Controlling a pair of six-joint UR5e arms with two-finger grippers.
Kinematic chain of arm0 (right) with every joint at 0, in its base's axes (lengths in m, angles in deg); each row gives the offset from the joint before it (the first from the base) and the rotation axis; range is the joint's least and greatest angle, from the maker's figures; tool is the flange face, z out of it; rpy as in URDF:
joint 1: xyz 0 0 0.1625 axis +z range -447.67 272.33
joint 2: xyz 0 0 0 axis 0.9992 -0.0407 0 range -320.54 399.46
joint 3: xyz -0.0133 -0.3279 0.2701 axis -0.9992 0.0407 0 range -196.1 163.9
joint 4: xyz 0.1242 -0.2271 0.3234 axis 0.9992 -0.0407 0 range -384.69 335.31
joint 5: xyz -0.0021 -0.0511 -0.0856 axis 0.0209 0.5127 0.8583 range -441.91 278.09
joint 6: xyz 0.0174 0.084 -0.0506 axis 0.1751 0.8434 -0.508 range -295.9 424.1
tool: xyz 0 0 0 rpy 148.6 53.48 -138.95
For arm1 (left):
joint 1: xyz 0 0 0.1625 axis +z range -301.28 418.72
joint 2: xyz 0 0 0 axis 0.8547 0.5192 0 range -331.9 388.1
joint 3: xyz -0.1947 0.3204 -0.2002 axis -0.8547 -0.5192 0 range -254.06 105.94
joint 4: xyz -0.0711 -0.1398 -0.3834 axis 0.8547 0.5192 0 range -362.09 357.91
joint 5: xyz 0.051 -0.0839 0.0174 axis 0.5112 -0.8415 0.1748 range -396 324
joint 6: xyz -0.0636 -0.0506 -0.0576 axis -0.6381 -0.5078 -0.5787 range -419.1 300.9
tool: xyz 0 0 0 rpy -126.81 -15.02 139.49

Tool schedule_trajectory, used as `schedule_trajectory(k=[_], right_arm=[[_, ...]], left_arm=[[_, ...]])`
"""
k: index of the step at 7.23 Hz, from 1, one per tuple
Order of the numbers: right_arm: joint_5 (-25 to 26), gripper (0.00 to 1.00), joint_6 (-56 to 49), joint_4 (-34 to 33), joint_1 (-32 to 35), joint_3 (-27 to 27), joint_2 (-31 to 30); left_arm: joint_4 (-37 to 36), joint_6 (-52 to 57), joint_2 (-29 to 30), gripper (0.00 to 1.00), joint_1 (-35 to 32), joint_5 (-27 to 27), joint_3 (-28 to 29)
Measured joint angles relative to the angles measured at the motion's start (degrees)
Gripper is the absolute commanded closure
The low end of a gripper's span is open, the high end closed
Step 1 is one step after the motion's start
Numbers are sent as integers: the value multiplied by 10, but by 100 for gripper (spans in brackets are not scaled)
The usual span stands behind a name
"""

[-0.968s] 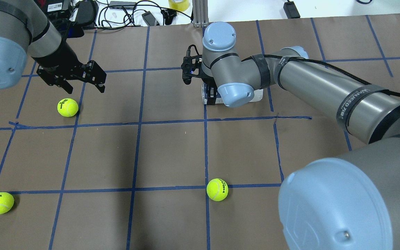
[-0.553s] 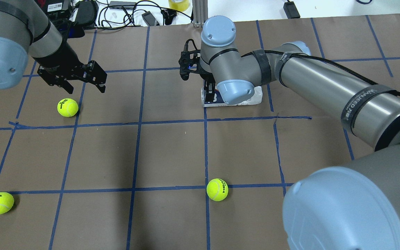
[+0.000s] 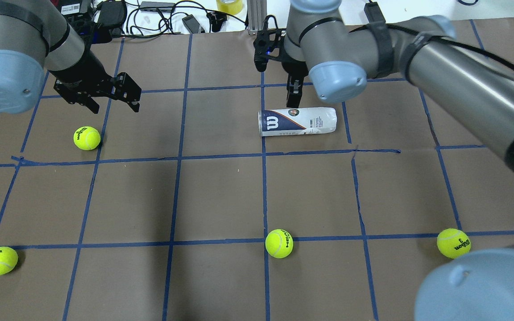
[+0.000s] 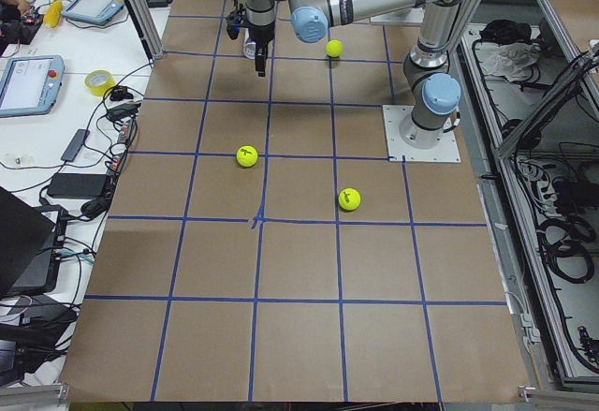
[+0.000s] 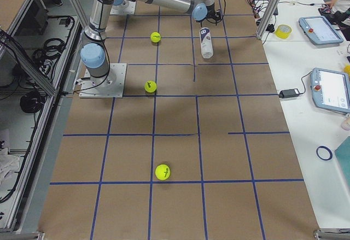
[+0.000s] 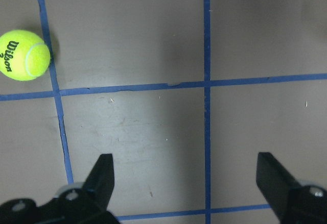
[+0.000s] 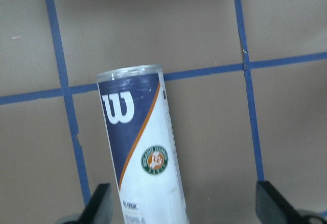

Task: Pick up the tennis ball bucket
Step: 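Reach the left gripper to the can's open end while the right arm withdraws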

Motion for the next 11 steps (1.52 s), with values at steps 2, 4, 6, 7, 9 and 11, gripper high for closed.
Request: schedule_trajectory(k=[2,4,6,7,9,11], right_arm=[[-5,0,76,90,-64,2,-68],[0,0,243,124,-99,3,-120],[5,0,479,152,-107,2,-148],[5,0,569,175,-108,2,-158],[13,0,685,218,-108,1,-173],[54,0,732,234,-105,-3,-185]], left_arm=[[-41,-67,16,0,-25,-42,1],[-97,-120,47,0,-47,-104,1],[-173,-173,89,0,-78,-175,1],[-214,-195,113,0,-96,-205,0],[-266,-211,157,0,-121,-228,0],[-322,-251,202,0,-144,-262,0]])
